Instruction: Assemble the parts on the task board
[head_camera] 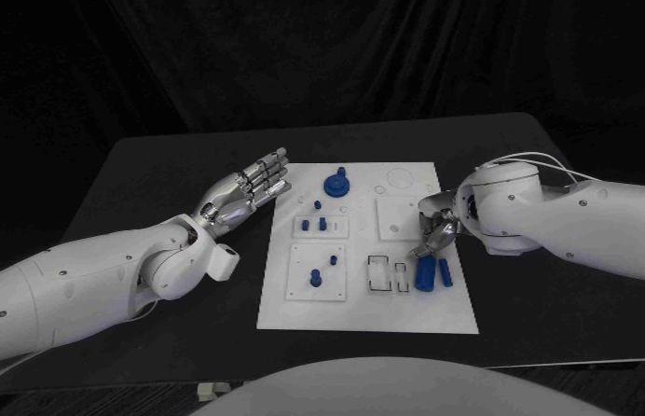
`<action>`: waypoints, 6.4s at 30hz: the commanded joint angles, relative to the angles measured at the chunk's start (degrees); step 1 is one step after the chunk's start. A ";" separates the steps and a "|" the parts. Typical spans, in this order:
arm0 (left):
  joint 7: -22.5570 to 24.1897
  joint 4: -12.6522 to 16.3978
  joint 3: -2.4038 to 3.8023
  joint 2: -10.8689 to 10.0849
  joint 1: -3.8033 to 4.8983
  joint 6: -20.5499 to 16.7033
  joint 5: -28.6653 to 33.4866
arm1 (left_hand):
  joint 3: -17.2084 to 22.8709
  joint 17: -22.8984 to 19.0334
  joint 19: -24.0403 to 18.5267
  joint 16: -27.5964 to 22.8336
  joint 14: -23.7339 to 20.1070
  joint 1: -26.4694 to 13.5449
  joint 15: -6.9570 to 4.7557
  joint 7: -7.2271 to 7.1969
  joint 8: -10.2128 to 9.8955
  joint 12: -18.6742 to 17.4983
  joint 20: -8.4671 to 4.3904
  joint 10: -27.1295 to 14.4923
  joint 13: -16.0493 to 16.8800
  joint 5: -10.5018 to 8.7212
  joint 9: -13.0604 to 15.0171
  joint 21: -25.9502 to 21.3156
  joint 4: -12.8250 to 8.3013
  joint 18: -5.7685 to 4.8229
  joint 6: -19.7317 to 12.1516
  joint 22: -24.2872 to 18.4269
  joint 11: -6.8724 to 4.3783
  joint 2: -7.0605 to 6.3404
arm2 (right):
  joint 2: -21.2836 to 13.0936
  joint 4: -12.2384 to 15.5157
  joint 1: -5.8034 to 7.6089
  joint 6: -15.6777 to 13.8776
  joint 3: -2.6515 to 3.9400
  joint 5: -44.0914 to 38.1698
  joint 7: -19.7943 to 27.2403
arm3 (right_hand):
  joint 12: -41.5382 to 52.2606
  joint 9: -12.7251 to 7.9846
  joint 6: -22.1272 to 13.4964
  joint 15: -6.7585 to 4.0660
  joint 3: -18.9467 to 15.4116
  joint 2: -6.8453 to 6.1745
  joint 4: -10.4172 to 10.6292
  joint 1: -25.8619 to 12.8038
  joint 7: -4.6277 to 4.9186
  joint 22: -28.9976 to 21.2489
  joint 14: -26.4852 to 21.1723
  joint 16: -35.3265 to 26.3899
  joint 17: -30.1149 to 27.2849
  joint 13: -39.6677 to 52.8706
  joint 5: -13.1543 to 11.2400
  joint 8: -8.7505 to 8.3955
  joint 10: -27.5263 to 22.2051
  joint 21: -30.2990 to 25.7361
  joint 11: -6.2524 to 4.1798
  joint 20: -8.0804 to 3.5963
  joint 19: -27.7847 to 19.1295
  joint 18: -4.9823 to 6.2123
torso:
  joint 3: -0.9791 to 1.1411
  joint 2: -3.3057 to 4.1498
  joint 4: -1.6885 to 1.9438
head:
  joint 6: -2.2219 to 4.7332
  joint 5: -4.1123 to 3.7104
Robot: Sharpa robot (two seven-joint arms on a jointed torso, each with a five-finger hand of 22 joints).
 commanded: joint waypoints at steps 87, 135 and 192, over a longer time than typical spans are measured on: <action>1.71 0.04 0.05 0.11 -0.39 1.56 0.38 | 0.76 -0.07 0.19 -0.21 -0.09 1.08 0.54 1.72 0.32 0.38 0.12 0.05 0.07 0.74 0.20 0.39 -0.56 0.16 0.87 0.15 0.92 -0.18 | -1.07 1.97 -0.37 1.19 0.01 1.87 -1.35 | 0.15 0.68 -2.30 0.57 -10.11 6.50 0.88 -11.20 1.84 12.40 6.01 0.15 15.09 15.10 -15.58 -7.91 6.04 -3.80 1.08 0.48 2.45 1.52 | 0.00 -0.01 0.01 | 0.00 0.18; 1.12 -0.09 0.05 0.32 -0.43 1.88 0.38 | 1.01 -0.07 0.24 -0.21 -0.09 1.35 0.57 3.18 0.45 0.42 0.12 0.03 0.07 0.96 0.32 0.42 -0.93 0.08 1.64 0.15 1.19 -0.26 | -1.24 2.35 -0.64 -5.46 0.01 6.85 -1.21 | 0.15 19.56 -4.56 -1.01 -6.05 4.25 -0.65 -0.14 -0.33 11.46 4.88 -2.89 10.41 15.10 22.18 0.17 6.04 -7.80 -0.80 -0.96 1.53 2.24 | 0.00 -0.02 -0.02 | 0.00 0.55; 2.74 0.12 0.05 -0.05 -0.48 2.07 0.38 | 1.34 0.04 0.35 -0.04 0.08 1.80 0.60 3.24 0.48 1.71 0.21 0.34 0.28 1.26 0.36 0.49 -1.57 -0.05 2.04 0.30 2.14 -0.44 | -25.82 21.44 -2.58 -28.00 -0.09 -42.29 40.24 | 0.15 -11.13 -20.07 -1.61 -11.99 -5.21 1.26 18.38 -1.29 15.07 6.01 0.15 15.09 15.10 -16.00 -8.83 6.04 3.70 -1.50 -1.39 5.86 -0.45 | 0.00 0.00 0.08 | 0.00 -0.11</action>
